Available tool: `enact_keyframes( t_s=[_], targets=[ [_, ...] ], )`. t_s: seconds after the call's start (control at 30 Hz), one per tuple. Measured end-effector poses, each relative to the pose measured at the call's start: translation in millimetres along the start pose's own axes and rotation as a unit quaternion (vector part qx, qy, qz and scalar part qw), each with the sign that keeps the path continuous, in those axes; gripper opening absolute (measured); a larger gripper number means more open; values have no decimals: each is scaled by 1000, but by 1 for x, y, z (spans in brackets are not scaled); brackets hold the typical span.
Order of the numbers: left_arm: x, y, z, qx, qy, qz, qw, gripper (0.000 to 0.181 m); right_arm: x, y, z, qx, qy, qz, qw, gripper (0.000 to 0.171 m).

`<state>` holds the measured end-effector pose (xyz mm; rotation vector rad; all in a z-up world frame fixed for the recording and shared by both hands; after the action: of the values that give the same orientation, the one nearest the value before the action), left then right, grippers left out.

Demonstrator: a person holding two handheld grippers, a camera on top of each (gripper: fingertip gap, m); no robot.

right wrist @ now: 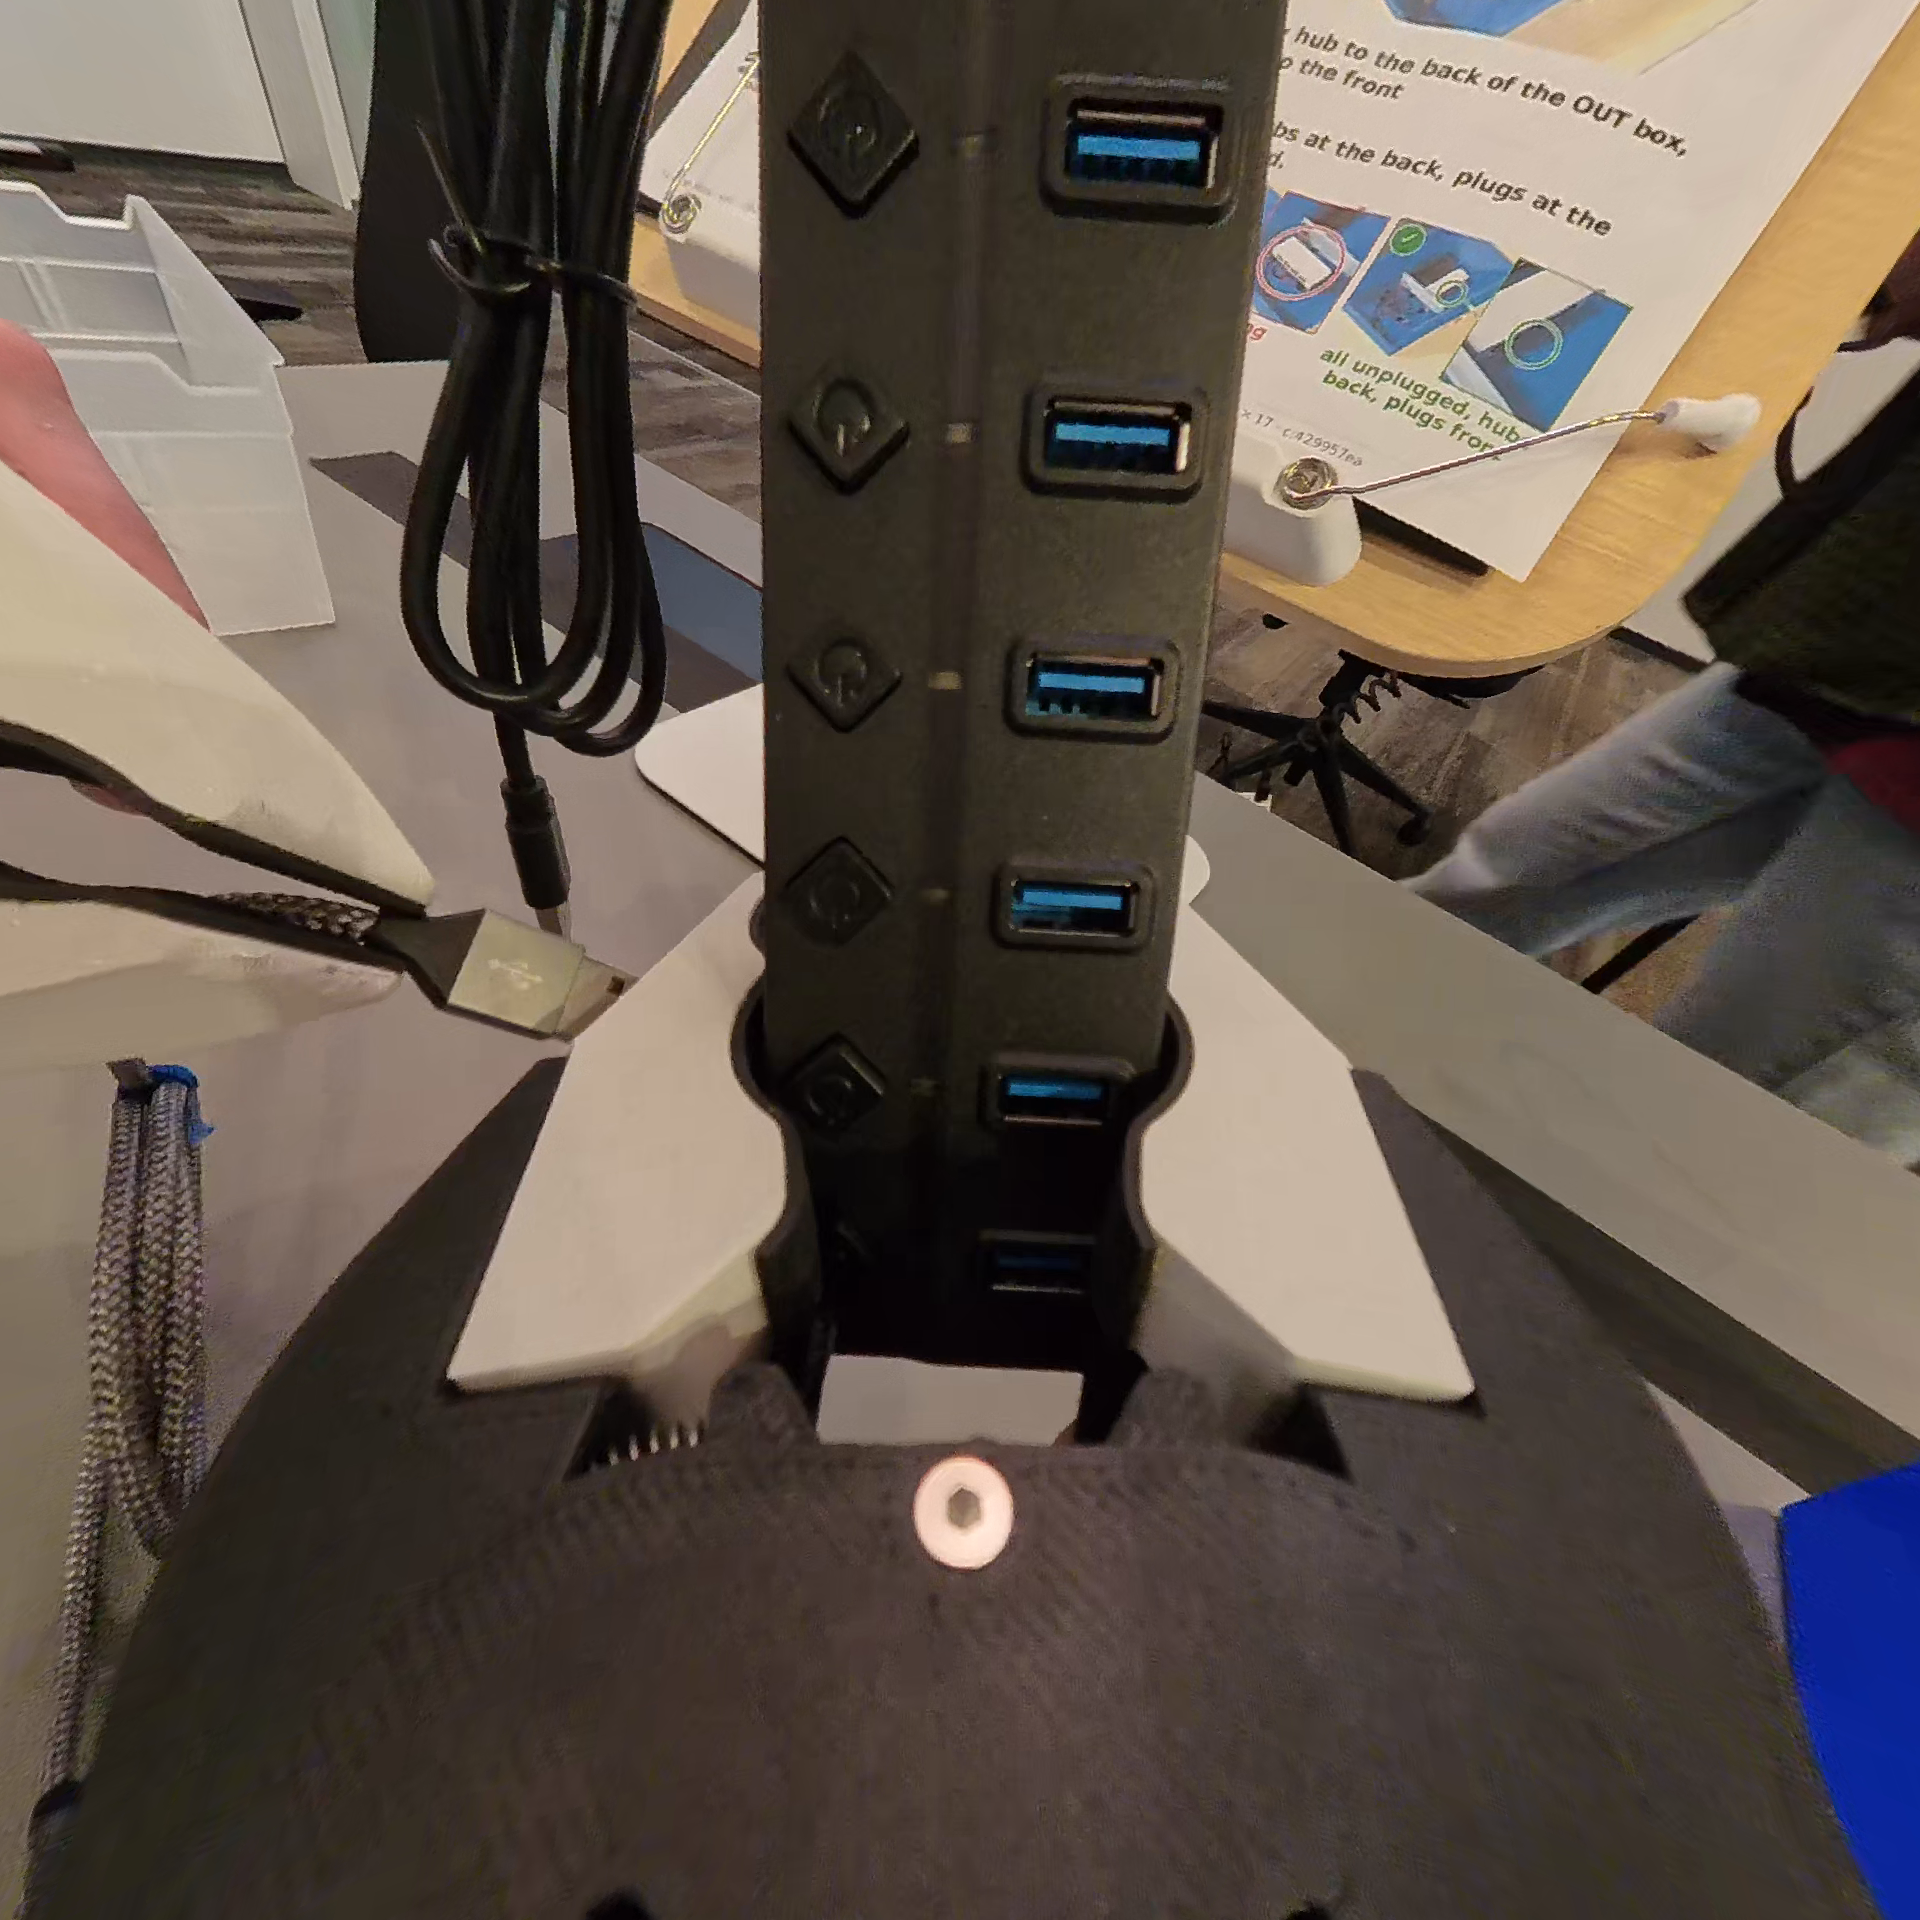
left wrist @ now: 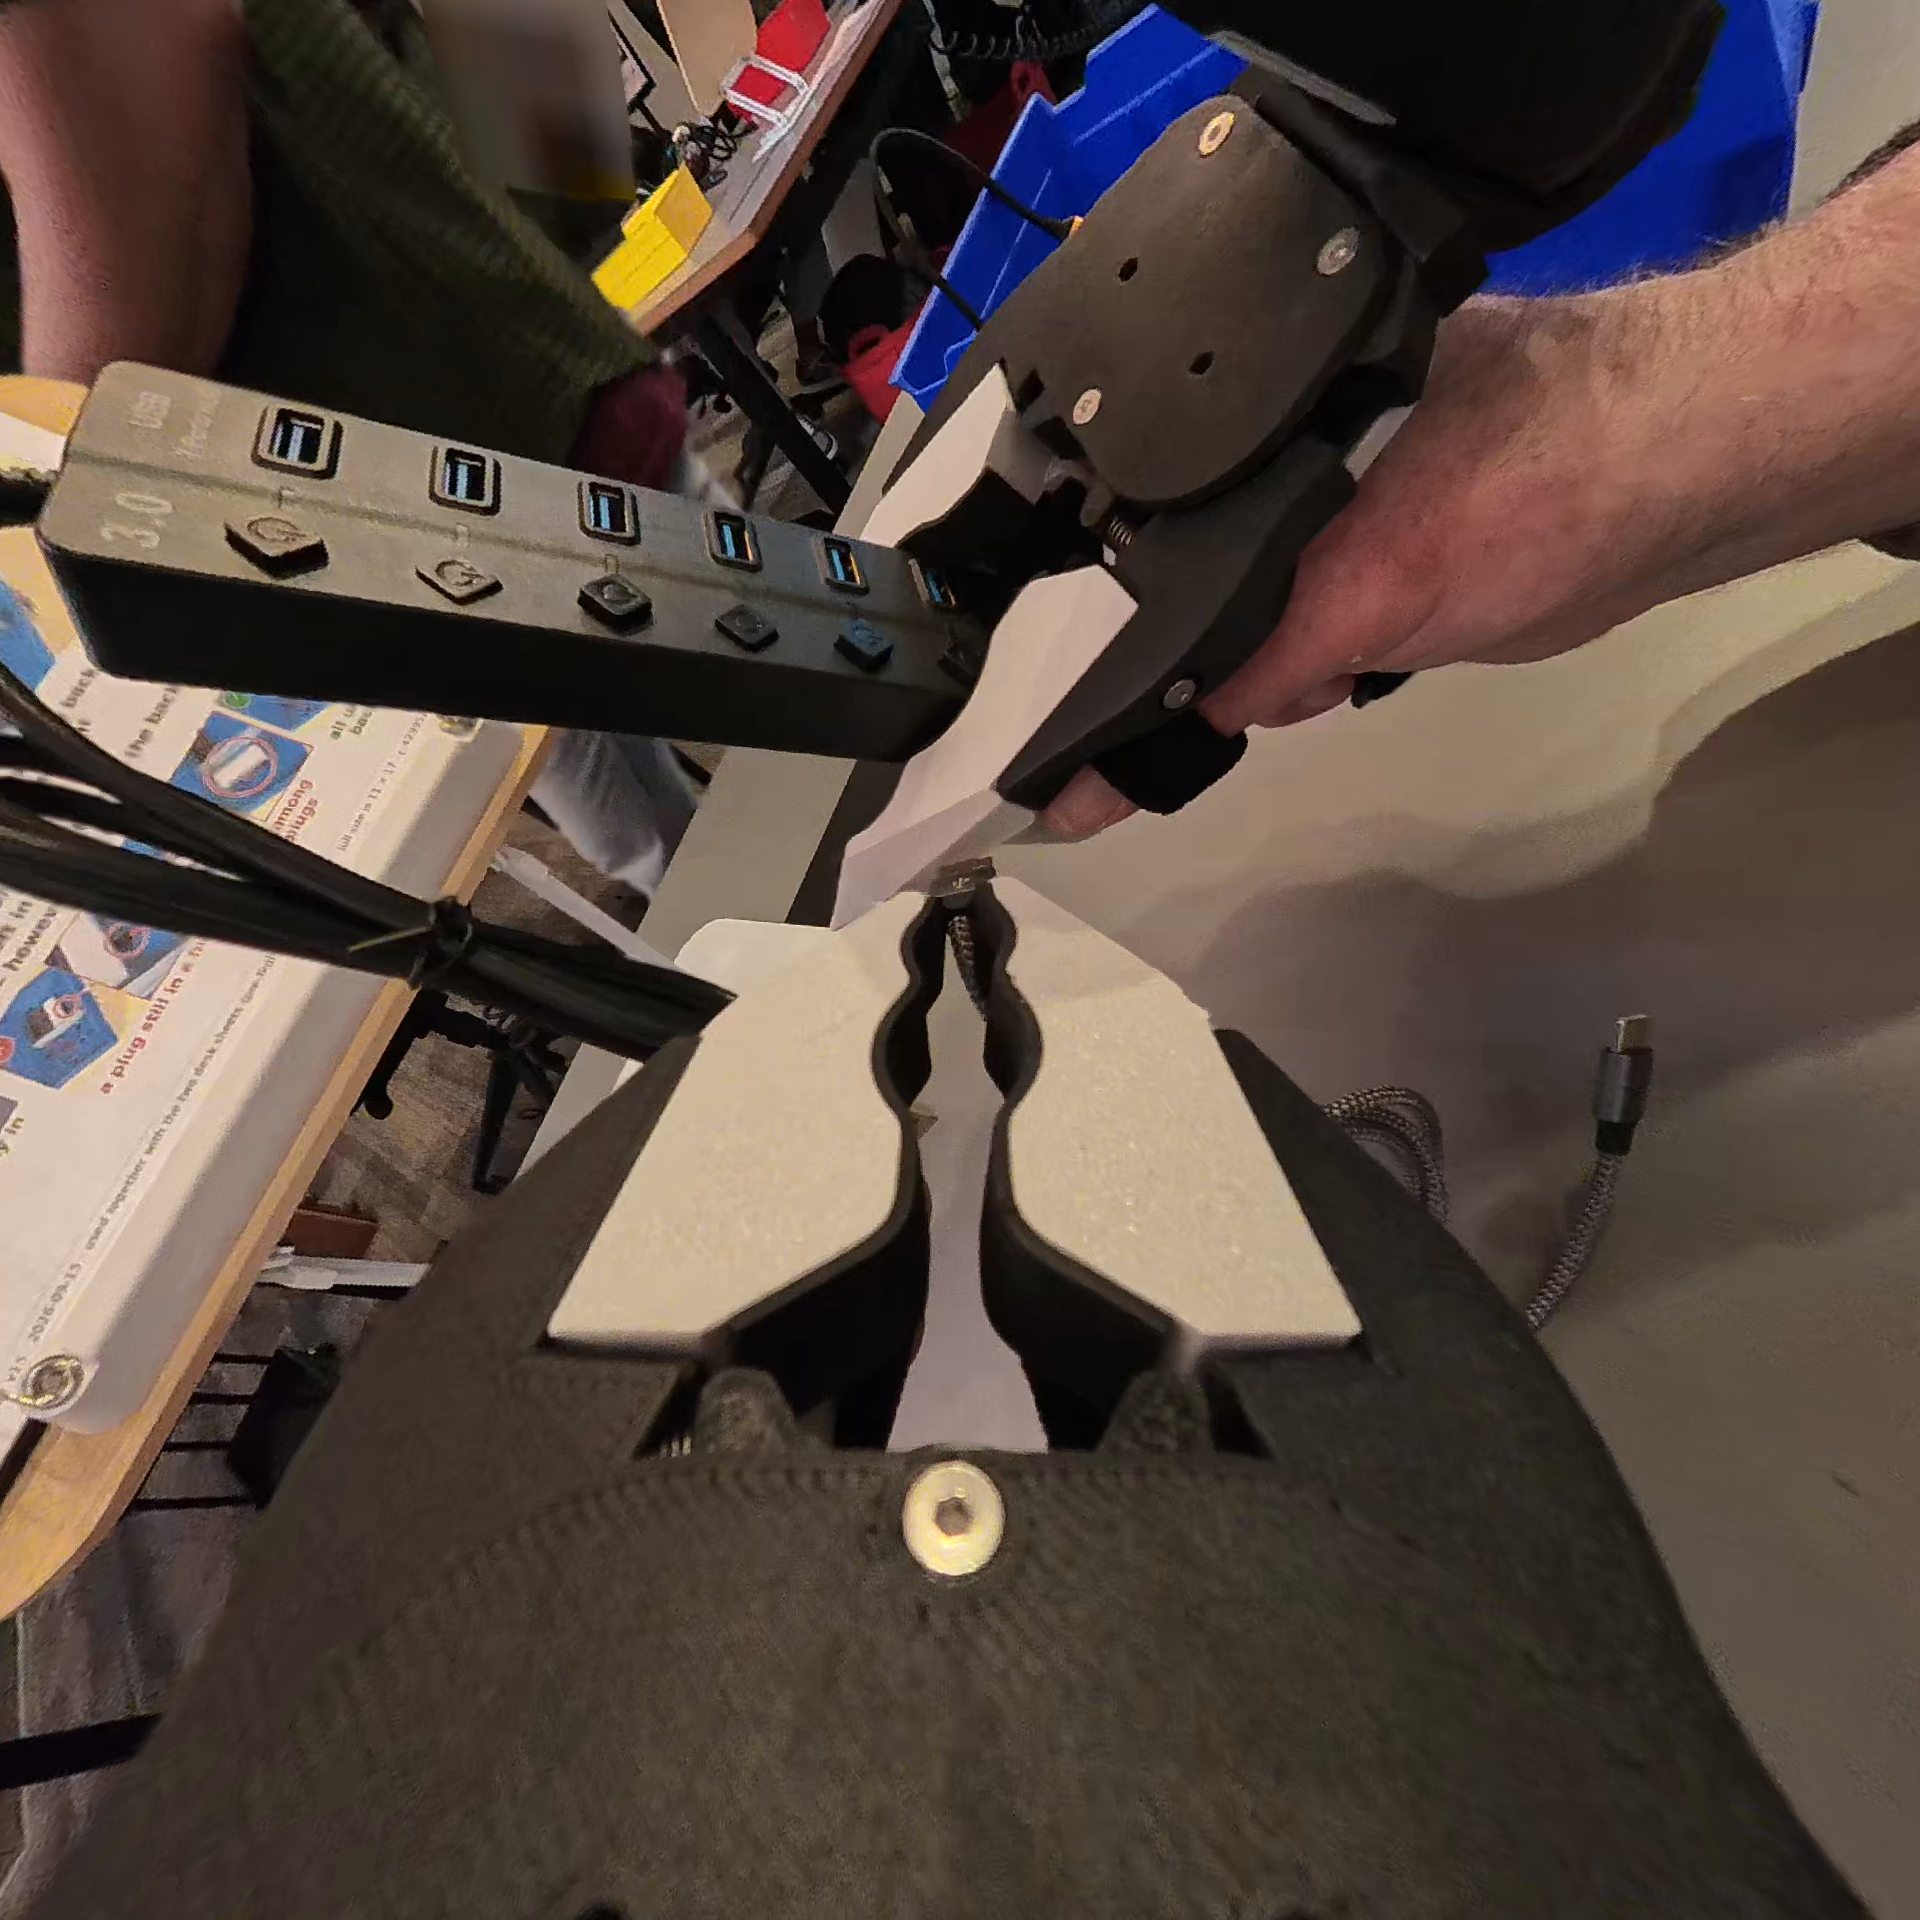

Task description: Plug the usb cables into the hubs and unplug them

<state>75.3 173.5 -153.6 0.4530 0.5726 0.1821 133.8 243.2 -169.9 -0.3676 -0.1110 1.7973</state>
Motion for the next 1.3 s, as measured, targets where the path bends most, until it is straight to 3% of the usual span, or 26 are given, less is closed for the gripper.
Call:
enact_keyframes(
  t_s=[0.17, 0.3, 0.47, 0.77, 1.3],
  targets=[
    [0, -3, -4, 5, 13, -12, 1000, 6, 1, -1, -3, -12, 12, 7, 1000, 63],
    [-5, -4, -6, 9, 20, -31, 999, 5, 4, -4, -18, -25, 73, 51, 996, 62],
    [-13, -3, -6, 13, 22, -49, 998, 6, -2, 3, -63, -81, 196, 147, 966, 62],
    [-12, -4, -9, 8, 25, -56, 998, 5, -28, 22, -112, -140, 321, 255, 902, 62],
    [-4, -5, -18, 0, 37, -62, 997, 5, -41, 24, -116, -189, 328, 285, 880, 62]
  ],
)
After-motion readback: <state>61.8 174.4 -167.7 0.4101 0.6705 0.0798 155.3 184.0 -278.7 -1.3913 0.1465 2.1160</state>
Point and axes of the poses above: each gripper's, where its closed fingertips meet, x out along the fingers, z out of its top, y = z × x across the jaws, the point moved 2 cm from there along -x, back along the fingers, and after that the axes turned 13 degrees about -z, right-handed, at the moved point
